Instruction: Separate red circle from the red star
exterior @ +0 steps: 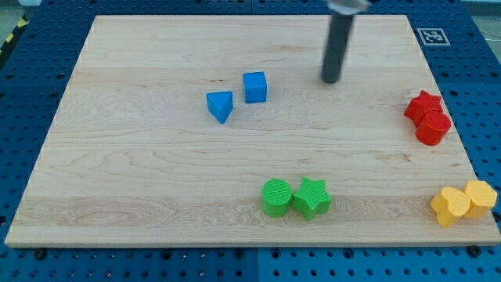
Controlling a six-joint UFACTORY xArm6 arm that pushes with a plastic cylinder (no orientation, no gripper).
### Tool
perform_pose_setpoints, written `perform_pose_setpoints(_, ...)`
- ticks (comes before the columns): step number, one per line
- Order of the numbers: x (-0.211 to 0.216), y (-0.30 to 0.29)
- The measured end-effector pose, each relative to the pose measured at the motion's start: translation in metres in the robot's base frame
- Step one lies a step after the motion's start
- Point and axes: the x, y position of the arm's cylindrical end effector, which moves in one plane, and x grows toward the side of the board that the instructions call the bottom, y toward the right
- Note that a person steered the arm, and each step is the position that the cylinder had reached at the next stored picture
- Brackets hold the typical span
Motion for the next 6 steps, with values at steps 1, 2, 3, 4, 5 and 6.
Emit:
perform_pose_setpoints(1, 0.011, 0.079)
perform_pose_setpoints(2, 0.043, 0.161)
perform_pose_setpoints(3, 0.110, 0.185)
perform_pose_setpoints(4, 0.120, 0.155)
perform_pose_setpoints(5, 0.108, 0.115)
perform_pose_setpoints(6, 0.089, 0.056)
